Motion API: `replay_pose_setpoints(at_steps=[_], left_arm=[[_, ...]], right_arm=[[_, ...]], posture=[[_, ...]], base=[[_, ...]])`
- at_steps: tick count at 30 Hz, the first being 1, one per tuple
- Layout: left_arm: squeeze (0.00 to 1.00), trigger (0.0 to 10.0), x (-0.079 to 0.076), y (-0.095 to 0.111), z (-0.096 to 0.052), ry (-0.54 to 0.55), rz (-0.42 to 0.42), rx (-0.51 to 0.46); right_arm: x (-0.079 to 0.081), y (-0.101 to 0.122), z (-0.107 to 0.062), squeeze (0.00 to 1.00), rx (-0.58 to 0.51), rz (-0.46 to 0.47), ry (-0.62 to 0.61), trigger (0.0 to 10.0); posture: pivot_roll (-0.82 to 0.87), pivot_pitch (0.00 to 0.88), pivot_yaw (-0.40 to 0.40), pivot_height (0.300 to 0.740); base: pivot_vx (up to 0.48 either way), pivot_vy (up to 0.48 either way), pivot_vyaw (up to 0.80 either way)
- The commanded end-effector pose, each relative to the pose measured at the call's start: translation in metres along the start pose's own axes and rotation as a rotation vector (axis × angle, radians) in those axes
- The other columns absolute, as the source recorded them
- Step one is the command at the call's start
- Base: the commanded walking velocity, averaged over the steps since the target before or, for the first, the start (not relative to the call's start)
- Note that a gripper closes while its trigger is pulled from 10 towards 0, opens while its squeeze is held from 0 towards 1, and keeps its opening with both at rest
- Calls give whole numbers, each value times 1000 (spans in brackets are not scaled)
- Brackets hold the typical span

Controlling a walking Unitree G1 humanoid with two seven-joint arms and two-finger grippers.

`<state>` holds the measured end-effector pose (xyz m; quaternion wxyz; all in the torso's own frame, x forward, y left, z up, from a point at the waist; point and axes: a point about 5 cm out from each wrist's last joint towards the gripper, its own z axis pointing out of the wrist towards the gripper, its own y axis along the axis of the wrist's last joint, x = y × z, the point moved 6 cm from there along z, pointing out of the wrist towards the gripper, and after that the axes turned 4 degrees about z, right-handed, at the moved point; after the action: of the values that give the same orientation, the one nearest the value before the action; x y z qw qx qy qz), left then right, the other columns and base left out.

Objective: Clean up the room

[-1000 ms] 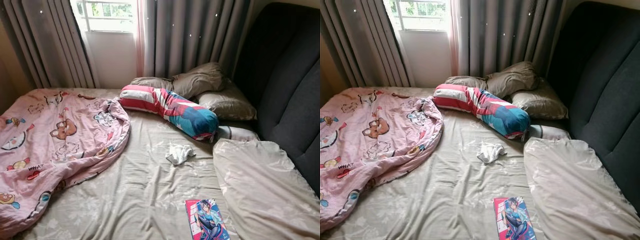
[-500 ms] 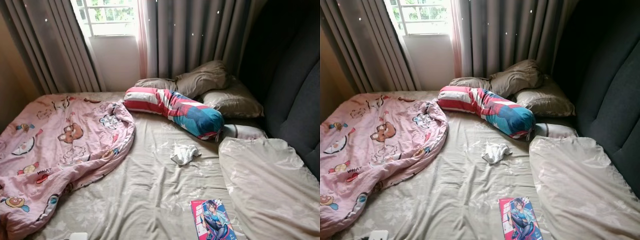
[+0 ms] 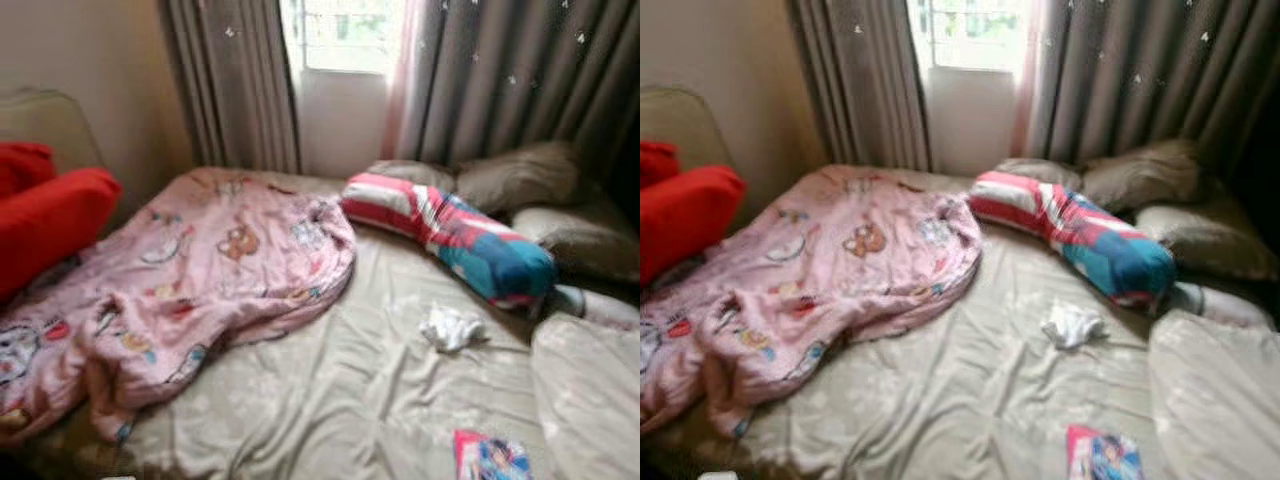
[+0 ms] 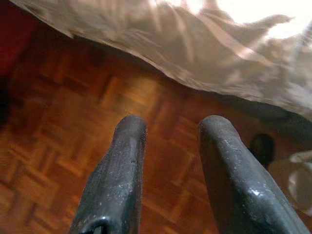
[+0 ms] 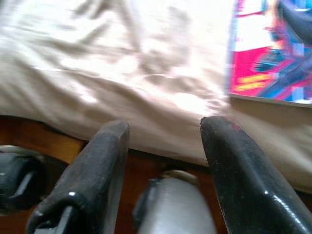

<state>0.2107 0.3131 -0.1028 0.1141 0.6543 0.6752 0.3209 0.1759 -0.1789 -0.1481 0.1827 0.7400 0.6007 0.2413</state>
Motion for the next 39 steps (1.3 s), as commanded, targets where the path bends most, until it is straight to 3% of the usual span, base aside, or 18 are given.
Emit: replay_pose_setpoints(at_steps=[1,7,15,26,39], left_arm=[[0,10000,-2,1,0,-7,-12,-2],[0,10000,-11,-5,-1,-27,-13,-4],[0,10000,-16,17,2,-56,11,-59],[0,10000,-12,-5,-1,-58,-1,-13],[0,10000,-22,-5,-1,-64,1,-18]], right_arm=[[-8,-12,-4,0,27,-22,-11,10000],[-15,-18,-8,0,30,-7,-28,10000],[-19,-25,-11,0,33,1,-41,10000],[-19,-23,-11,0,21,-31,-41,10000],[-22,-29,-13,0,43,-38,-45,10000]], posture=[[66,0,14,740],[5,0,50,740],[-11,0,33,740],[-41,0,49,740],[-27,0,28,740]], base=[[0,285,0],[0,285,0],[0,283,0],[0,284,168],[0,303,158]])
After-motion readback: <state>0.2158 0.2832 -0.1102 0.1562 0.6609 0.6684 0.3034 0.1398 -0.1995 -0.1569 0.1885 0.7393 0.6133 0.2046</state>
